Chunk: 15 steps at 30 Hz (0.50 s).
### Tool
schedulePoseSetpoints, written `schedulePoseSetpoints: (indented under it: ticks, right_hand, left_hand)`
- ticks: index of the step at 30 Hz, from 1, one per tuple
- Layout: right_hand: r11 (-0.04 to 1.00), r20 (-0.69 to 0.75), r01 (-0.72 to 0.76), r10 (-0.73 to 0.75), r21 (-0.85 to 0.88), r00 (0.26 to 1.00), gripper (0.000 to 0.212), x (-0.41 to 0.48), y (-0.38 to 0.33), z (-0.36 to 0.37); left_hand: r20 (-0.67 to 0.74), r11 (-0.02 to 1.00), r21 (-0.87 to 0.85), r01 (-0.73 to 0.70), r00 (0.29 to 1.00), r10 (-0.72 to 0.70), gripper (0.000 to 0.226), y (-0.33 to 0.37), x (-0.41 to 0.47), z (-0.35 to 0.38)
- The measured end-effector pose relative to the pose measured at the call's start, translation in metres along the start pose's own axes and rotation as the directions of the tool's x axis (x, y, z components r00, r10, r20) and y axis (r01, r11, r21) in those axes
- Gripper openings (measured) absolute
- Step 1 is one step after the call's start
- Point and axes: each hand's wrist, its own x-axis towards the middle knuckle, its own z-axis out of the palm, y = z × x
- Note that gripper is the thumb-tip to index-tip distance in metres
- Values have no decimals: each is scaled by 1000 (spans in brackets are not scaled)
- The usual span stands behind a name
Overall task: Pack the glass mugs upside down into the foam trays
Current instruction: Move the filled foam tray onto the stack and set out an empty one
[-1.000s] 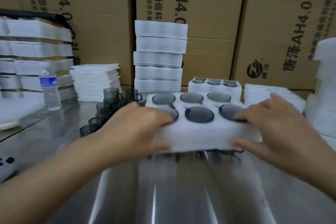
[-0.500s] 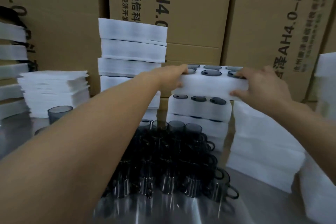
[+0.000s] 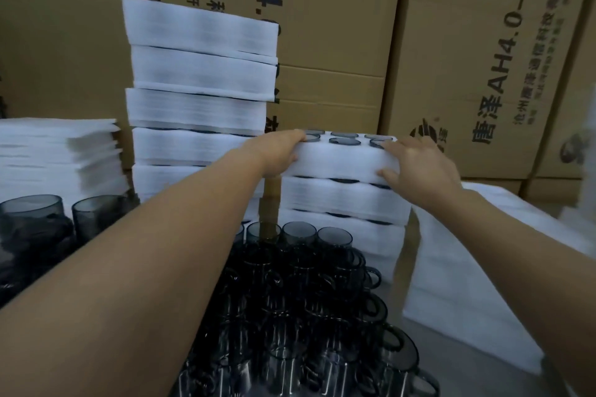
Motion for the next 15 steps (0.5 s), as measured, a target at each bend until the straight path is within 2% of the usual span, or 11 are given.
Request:
schedulePoseSetpoints:
  ticks: [5, 10, 15]
  right_hand:
    - [993, 33, 52, -49, -110, 998, 47, 2, -2, -5]
    - [997, 48, 52, -49, -66, 998, 48, 0, -9, -12]
    - [997, 92, 39, -33, -72, 995, 48, -6, -13, -15]
  left_hand:
    - [-41, 1000, 18, -1, 999, 2, 36, 0, -7, 6]
    - [-70, 998, 59, 5, 998, -1, 29, -4, -11, -2]
    - [-62, 1000, -2, -19, 998, 19, 50, -6, -18, 3]
